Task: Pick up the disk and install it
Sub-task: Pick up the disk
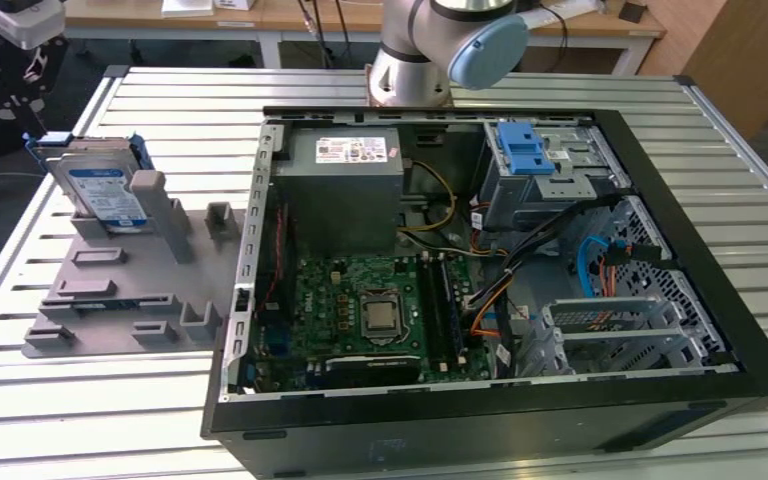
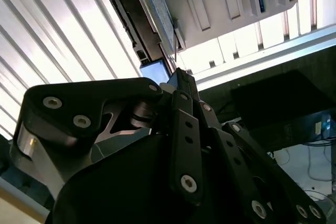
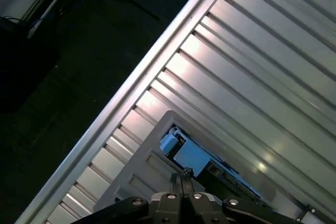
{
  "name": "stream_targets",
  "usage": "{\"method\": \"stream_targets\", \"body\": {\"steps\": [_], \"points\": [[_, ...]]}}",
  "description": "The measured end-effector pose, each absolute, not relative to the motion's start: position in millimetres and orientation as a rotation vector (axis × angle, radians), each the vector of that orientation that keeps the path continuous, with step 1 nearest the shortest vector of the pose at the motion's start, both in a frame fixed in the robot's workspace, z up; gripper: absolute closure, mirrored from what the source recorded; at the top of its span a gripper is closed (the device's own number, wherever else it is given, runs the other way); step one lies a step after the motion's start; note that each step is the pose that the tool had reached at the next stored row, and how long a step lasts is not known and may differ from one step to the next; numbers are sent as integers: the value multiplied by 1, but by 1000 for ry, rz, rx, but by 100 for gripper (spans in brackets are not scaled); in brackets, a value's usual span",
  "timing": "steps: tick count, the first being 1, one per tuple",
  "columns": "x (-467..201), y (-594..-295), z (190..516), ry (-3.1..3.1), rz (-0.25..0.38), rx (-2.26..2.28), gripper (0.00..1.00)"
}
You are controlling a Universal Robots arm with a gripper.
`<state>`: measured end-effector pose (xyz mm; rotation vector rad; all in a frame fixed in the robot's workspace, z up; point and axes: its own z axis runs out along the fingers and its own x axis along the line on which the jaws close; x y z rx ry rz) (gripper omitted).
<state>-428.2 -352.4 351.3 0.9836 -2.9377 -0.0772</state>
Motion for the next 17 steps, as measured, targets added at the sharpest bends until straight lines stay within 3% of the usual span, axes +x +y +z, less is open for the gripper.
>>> {"method": "stream_targets", "body": {"steps": [17], "points": [[-428, -353, 350, -2908, -75, 1189, 89]]}}
